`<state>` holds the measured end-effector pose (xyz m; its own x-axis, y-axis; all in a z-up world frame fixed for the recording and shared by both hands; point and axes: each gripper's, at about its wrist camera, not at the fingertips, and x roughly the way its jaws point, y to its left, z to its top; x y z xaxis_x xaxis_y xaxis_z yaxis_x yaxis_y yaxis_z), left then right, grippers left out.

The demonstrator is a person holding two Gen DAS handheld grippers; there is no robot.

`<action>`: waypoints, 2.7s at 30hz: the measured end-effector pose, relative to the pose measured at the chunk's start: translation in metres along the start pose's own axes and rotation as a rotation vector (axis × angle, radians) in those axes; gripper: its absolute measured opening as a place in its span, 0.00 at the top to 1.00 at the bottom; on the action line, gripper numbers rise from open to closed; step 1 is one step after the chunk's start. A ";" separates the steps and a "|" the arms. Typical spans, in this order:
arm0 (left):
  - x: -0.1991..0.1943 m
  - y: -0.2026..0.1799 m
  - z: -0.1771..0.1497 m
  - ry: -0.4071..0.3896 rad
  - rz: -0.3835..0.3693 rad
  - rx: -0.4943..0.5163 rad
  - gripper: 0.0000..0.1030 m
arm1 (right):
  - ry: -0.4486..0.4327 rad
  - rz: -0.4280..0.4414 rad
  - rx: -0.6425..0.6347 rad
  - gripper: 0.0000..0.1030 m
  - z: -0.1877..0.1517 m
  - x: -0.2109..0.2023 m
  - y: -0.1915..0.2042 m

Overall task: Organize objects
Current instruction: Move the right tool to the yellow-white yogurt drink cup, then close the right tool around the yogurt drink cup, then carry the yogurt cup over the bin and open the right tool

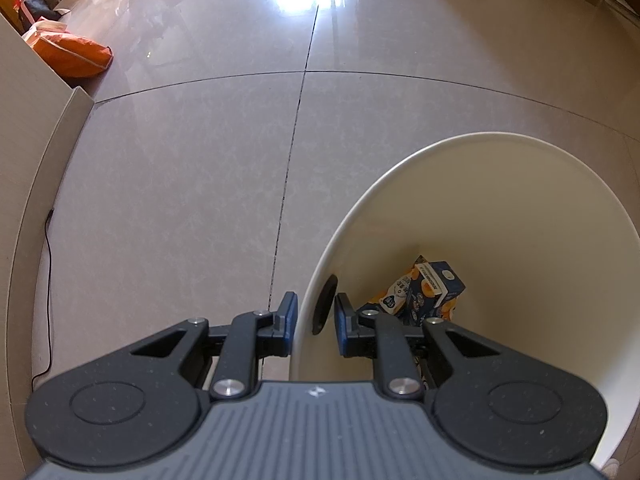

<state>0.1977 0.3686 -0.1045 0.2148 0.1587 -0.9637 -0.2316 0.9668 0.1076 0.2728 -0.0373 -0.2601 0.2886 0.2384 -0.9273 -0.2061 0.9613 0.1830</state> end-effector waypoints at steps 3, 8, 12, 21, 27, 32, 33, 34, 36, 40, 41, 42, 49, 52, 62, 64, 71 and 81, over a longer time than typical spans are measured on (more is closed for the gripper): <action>0.000 -0.001 0.000 0.000 0.004 0.005 0.82 | 0.015 0.057 0.124 0.00 0.008 0.024 -0.011; -0.001 -0.003 0.000 -0.001 0.008 0.015 0.82 | 0.025 0.089 0.252 0.00 0.018 0.055 -0.014; 0.000 -0.004 0.000 0.001 0.013 0.014 0.82 | 0.028 0.096 0.303 0.00 0.031 0.076 -0.008; 0.000 -0.007 0.001 0.003 0.019 0.015 0.82 | 0.130 0.012 0.257 0.00 0.024 0.117 0.003; -0.001 -0.003 0.001 0.003 0.008 0.009 0.82 | 0.215 0.001 0.228 0.00 -0.010 0.109 -0.014; 0.000 -0.002 0.001 0.005 0.005 0.007 0.82 | 0.264 0.069 0.308 0.00 -0.035 0.105 -0.027; 0.000 -0.002 0.001 0.006 0.004 0.006 0.82 | 0.258 0.068 0.300 0.00 -0.038 0.104 -0.025; 0.000 -0.002 0.001 0.006 0.004 0.005 0.82 | 0.249 0.054 0.280 0.01 -0.040 0.104 -0.022; 0.001 -0.002 0.002 0.006 0.005 0.007 0.82 | 0.236 -0.002 0.238 0.10 -0.038 0.105 -0.016; 0.001 -0.003 0.002 0.006 0.012 0.011 0.82 | 0.228 -0.016 0.200 0.25 -0.038 0.104 -0.012; 0.001 -0.004 0.002 0.006 0.014 0.011 0.82 | 0.231 -0.014 0.205 0.25 -0.039 0.103 -0.014; 0.001 -0.005 0.002 0.005 0.014 0.011 0.82 | 0.234 -0.016 0.212 0.25 -0.041 0.102 -0.018; 0.001 -0.005 0.000 0.004 0.011 0.013 0.82 | 0.254 -0.030 0.251 0.28 -0.038 0.108 -0.017; 0.000 -0.004 0.001 0.005 0.007 0.012 0.82 | 0.262 -0.046 0.221 0.28 -0.036 0.105 -0.004; 0.003 0.003 0.005 0.037 -0.024 0.000 0.82 | 0.257 -0.074 0.114 0.28 -0.002 0.041 0.015; 0.003 0.004 0.005 0.039 -0.031 -0.004 0.83 | 0.251 -0.074 0.084 0.28 0.003 0.016 0.020; 0.004 0.008 0.004 0.046 -0.051 -0.009 0.84 | 0.173 -0.048 -0.063 0.28 0.022 -0.092 0.064; 0.005 0.008 0.005 0.046 -0.049 -0.013 0.84 | 0.077 0.118 -0.252 0.28 0.041 -0.176 0.174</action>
<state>0.2021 0.3781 -0.1075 0.1826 0.1020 -0.9779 -0.2347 0.9704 0.0574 0.2248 0.0936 -0.0517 0.1791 0.3265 -0.9281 -0.4629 0.8604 0.2133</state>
